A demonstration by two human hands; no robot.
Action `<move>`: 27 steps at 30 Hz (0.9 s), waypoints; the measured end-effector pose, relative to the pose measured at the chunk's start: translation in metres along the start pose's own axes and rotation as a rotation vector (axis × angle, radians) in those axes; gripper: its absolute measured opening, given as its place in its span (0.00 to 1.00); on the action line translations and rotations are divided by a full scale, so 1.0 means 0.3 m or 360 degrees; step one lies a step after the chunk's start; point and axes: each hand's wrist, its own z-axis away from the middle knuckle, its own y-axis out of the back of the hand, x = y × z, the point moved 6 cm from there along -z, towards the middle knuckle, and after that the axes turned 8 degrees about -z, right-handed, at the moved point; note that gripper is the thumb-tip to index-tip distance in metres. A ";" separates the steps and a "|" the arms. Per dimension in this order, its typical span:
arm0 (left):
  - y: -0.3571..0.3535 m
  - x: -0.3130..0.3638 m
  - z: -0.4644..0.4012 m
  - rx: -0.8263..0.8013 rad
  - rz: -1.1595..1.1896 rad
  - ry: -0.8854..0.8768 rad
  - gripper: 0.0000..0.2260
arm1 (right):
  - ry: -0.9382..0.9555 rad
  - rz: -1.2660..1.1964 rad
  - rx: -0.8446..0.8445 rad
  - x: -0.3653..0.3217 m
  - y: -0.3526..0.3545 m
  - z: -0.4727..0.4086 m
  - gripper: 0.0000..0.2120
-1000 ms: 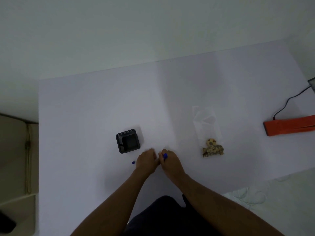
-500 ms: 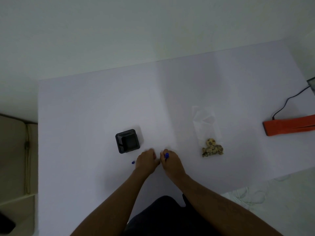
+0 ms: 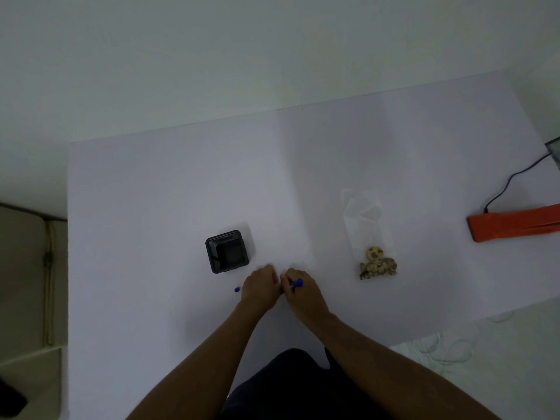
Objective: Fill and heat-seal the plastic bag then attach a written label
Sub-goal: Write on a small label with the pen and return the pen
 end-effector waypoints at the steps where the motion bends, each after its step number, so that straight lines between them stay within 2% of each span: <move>1: 0.002 0.000 0.001 0.0005 -0.0018 -0.0002 0.09 | 0.0016 -0.0007 -0.0024 0.000 -0.008 0.000 0.12; 14: 0.004 0.005 0.000 0.0014 0.0028 -0.0019 0.11 | -0.0032 -0.0050 0.0053 -0.003 0.006 -0.007 0.15; 27: 0.006 0.007 0.002 -0.0004 0.0023 -0.0034 0.10 | -0.0047 0.0037 -0.0014 0.008 -0.003 -0.004 0.15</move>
